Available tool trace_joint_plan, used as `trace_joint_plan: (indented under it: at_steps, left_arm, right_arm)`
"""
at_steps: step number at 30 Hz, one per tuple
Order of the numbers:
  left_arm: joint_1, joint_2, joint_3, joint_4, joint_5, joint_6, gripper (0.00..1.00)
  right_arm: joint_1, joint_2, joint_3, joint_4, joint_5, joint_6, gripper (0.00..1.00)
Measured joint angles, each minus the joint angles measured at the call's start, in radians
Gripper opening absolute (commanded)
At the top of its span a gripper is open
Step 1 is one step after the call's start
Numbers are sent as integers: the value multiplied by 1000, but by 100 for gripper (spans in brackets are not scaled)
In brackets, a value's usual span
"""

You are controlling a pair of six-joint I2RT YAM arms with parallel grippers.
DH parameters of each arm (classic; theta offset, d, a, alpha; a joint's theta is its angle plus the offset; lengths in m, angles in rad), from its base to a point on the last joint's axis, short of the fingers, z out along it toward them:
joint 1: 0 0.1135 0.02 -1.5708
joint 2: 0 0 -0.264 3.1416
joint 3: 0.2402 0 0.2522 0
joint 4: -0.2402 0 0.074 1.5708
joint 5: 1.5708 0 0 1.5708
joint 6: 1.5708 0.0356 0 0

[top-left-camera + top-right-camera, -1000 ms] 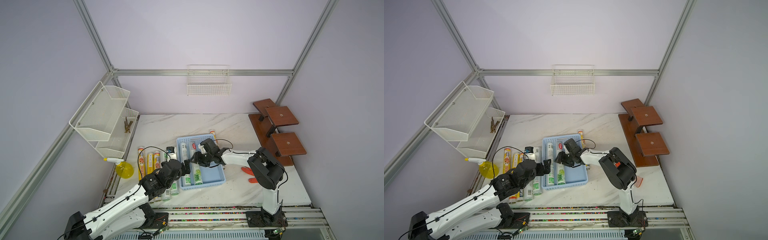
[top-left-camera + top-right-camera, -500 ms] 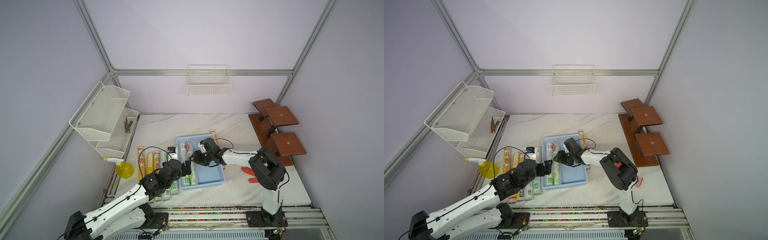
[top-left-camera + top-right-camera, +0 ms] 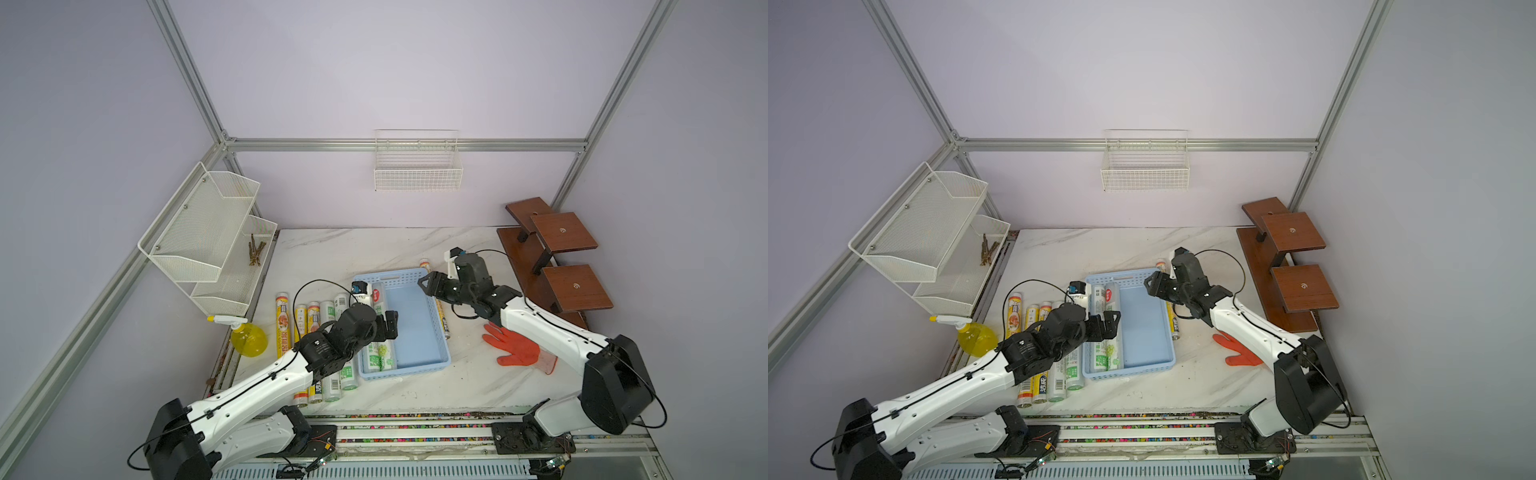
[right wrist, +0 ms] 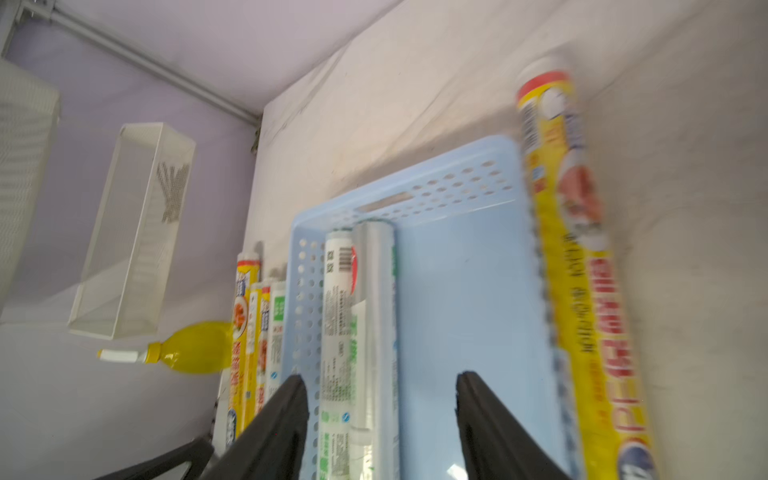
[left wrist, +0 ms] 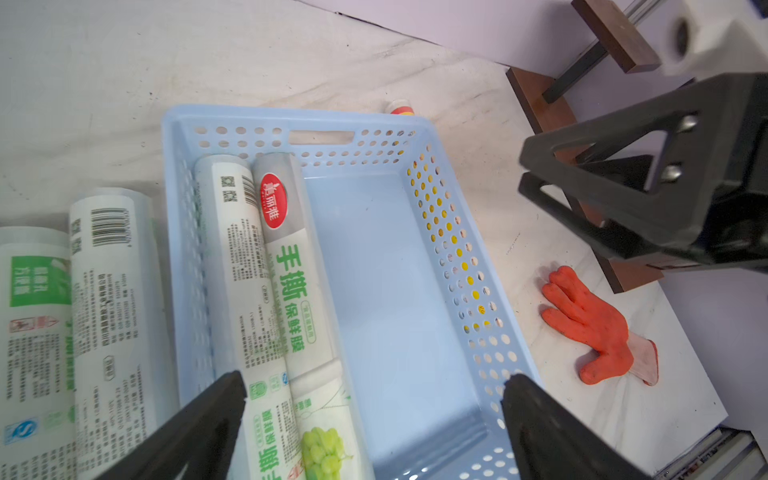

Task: Put the plastic wrap into the basket
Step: Place the plastic wrap in the basket, then pick up the plastic wrap from the center of the board.

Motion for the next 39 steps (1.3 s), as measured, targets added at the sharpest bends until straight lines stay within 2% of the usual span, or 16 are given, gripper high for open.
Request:
trace_joint_plan:
  at_steps: [3, 7, 12, 16, 22, 29, 33, 39]
  left_arm:
    - [1, 119, 92, -12, 41, 11, 100]
    - [1, 275, 220, -37, 100, 17, 100]
    - [1, 436, 332, -61, 165, 16, 100]
    - [1, 516, 386, -89, 203, 6, 100]
    - [1, 554, 413, -100, 233, -18, 100]
    - [1, 554, 413, -101, 250, -35, 100]
    - [1, 554, 413, -101, 253, -38, 100]
    - [1, 555, 414, -101, 259, -38, 100]
  right_arm:
    - [-68, -60, -60, -17, 67, -34, 60]
    - [-136, -52, -102, -39, 87, -77, 59]
    - [-177, 74, -69, -73, 18, -125, 58]
    - [-179, 248, 10, -87, -82, -167, 57]
    - [-179, 417, 96, -97, -192, -203, 59]
    - [-179, 493, 177, -127, -211, -249, 61]
    - [-179, 531, 238, -174, -150, -291, 60]
    - [-171, 527, 251, -220, 34, -343, 59]
